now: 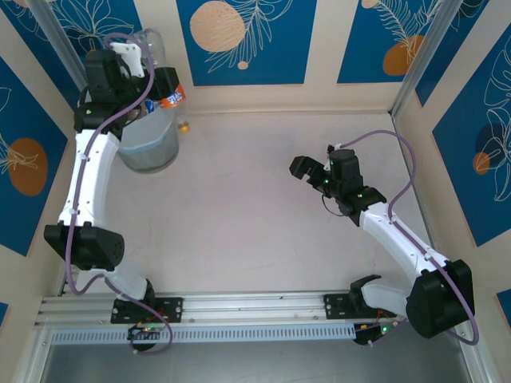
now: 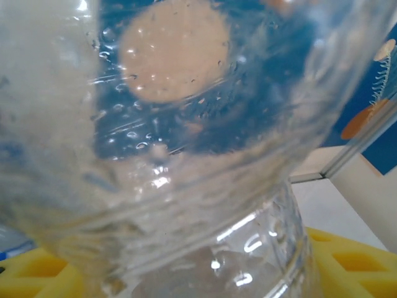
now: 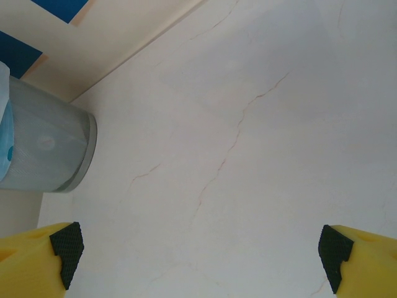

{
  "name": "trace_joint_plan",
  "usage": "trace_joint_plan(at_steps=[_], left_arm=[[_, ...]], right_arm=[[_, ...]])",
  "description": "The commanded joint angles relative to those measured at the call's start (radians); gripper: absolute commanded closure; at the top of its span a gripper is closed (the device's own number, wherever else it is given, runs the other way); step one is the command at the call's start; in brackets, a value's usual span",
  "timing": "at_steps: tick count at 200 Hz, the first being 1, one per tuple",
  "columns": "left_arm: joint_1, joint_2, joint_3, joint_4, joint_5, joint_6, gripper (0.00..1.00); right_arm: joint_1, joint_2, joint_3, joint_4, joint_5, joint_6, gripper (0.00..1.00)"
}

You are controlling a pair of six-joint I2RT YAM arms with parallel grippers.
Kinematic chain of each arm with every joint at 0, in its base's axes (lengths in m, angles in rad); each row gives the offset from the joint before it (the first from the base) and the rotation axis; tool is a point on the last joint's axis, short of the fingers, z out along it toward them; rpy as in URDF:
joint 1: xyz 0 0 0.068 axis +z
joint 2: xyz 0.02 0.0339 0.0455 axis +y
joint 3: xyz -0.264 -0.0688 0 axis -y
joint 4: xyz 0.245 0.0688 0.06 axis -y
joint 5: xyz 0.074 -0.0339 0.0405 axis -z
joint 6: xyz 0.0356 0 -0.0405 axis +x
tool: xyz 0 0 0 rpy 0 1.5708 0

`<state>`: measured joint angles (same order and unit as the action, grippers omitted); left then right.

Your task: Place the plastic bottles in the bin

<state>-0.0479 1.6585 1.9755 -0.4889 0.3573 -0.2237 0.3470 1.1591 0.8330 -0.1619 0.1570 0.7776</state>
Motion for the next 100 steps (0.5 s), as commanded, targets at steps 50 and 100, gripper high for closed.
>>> trace_joint_plan(at_steps=[50,100], left_arm=[[0.121,0.152,0.251,-0.072,-0.110,0.106,0.54],[0.170,0.170,0.265,0.017,-0.142,0.150,0.54]], right_arm=[[-0.012,-0.042,-0.030,-0.022,0.004,0.014,0.00],[-0.014,-0.049,-0.044,-0.024,0.005,0.027,0.00]])
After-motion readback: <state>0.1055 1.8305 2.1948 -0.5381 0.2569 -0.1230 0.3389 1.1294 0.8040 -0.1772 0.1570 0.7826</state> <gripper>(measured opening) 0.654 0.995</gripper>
